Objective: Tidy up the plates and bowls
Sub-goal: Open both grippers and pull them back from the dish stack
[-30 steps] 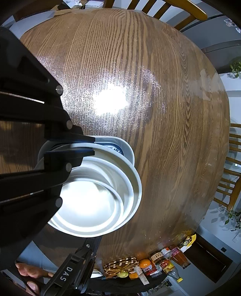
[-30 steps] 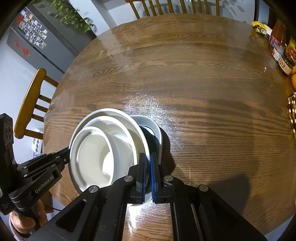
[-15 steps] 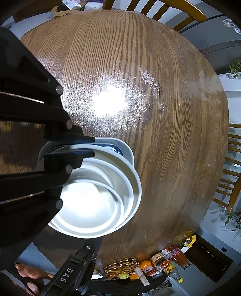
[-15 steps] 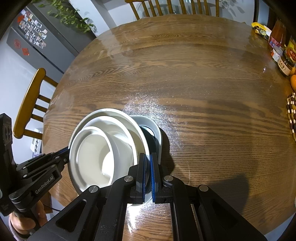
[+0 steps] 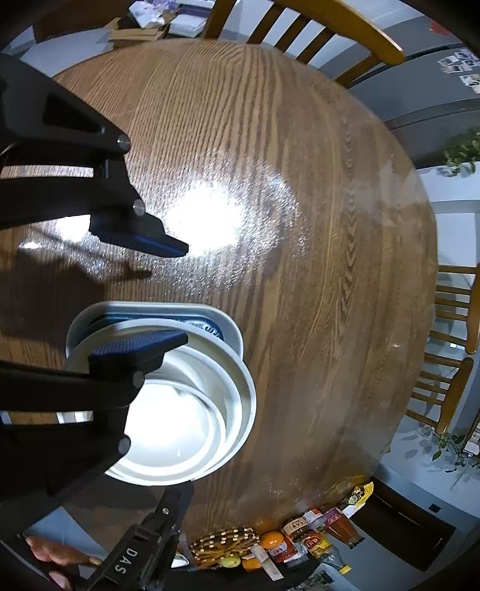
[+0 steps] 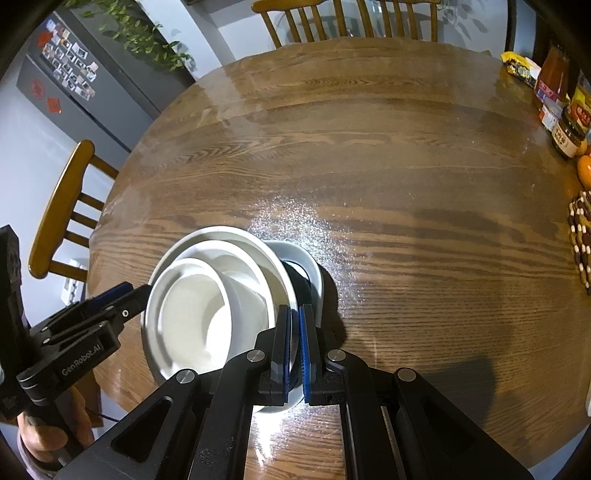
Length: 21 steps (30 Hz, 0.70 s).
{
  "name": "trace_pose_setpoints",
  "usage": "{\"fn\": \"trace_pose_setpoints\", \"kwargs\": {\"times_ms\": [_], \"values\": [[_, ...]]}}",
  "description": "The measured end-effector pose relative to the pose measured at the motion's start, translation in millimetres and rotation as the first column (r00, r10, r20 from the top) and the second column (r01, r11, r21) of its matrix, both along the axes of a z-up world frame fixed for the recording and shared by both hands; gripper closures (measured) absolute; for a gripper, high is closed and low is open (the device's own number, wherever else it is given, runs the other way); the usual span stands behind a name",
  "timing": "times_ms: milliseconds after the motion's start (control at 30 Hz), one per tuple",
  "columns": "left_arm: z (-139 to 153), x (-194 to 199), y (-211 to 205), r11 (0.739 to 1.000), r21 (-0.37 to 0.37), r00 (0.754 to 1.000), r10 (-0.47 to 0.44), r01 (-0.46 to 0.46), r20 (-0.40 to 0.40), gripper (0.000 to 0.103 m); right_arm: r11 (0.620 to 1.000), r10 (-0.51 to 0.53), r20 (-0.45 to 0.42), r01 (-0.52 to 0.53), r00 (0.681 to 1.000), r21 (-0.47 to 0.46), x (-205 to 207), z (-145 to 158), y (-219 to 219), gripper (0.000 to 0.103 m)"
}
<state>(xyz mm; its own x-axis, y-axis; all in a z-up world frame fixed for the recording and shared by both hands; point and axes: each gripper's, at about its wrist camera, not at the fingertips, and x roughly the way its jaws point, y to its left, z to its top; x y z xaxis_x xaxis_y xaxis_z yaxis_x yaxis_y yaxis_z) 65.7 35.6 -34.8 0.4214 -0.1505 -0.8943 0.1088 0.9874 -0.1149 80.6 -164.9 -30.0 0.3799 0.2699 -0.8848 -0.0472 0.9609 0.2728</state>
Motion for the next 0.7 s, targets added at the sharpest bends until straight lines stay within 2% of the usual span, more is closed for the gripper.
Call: {"fn": "trace_pose_setpoints", "kwargs": {"times_ms": [133, 300, 367, 400, 467, 533, 567, 700], "values": [[6, -7, 0, 1.000, 0.012, 0.999, -0.004, 0.004, 0.039, 0.061, 1.000, 0.002, 0.029, -0.001, 1.000, -0.008, -7, 9, 1, 0.098], [18, -22, 4, 1.000, 0.019, 0.994, -0.007, 0.005, 0.109, 0.037, 0.999, 0.011, 0.106, -0.006, 0.994, -0.052, -26, 24, 8, 0.098], [22, -30, 5, 1.000, 0.022, 0.991, -0.011, 0.008, 0.136, 0.034, 0.998, 0.013, 0.126, -0.004, 0.992, -0.066, -35, 24, 10, 0.095], [23, -33, 7, 1.000, 0.022, 0.989, -0.012, 0.009, 0.147, 0.031, 0.997, 0.012, 0.139, -0.001, 0.990, -0.072, -40, 24, 11, 0.092], [25, -38, 10, 1.000, 0.011, 0.988, -0.014, 0.013, 0.155, 0.026, 0.997, 0.006, 0.155, 0.006, 0.988, -0.076, -48, 23, 11, 0.068], [27, -44, 11, 1.000, 0.002, 0.985, -0.014, 0.014, 0.173, 0.025, 0.998, -0.009, 0.174, 0.020, 0.985, -0.064, -56, 24, 10, 0.052], [27, -46, 9, 1.000, 0.009, 0.983, -0.018, 0.016, 0.182, 0.024, 0.997, -0.016, 0.184, 0.028, 0.983, -0.065, -60, 24, 11, 0.047], [31, -58, 4, 0.999, 0.032, 0.976, -0.030, 0.024, 0.216, 0.018, 0.998, -0.003, 0.220, 0.016, 0.976, -0.057, -77, 28, 13, 0.036]]}}
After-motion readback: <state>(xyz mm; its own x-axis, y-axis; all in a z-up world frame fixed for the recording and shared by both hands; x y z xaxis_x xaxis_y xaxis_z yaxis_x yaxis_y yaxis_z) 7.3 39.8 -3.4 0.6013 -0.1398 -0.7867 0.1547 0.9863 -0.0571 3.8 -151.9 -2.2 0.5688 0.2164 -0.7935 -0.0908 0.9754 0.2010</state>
